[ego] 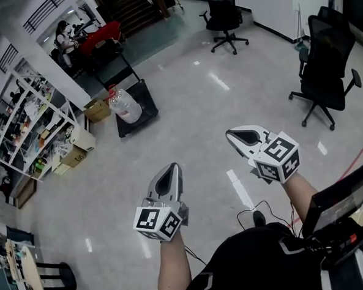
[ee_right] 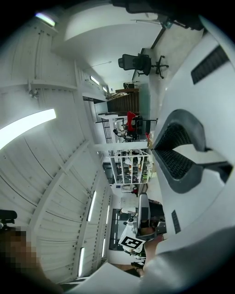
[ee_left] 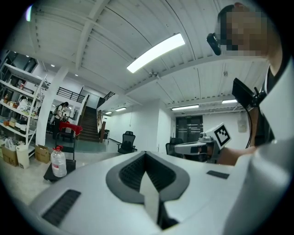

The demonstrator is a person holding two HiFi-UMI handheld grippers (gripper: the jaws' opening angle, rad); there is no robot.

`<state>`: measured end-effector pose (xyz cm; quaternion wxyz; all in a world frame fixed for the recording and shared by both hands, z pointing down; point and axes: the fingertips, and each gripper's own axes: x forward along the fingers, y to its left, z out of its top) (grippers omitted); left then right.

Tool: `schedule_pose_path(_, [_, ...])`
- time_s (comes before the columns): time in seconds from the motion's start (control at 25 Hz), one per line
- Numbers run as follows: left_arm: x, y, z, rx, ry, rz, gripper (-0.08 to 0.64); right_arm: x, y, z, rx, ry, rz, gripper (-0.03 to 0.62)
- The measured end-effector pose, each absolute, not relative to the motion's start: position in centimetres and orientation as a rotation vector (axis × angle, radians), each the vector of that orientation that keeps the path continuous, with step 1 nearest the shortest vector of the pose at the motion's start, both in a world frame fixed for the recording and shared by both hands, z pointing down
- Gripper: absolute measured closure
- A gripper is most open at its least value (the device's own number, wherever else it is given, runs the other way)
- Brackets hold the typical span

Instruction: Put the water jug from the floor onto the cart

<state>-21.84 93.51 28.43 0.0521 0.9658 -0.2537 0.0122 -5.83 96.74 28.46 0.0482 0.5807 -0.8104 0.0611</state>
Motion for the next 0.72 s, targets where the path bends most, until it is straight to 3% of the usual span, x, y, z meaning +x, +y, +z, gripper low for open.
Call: schedule_pose_path(0.72, [-22.2,91.6,27.5,2.968,-0.746,0.032,0.565,-6.4,94.7,27.6,1.784,-2.461,0.152,0.591])
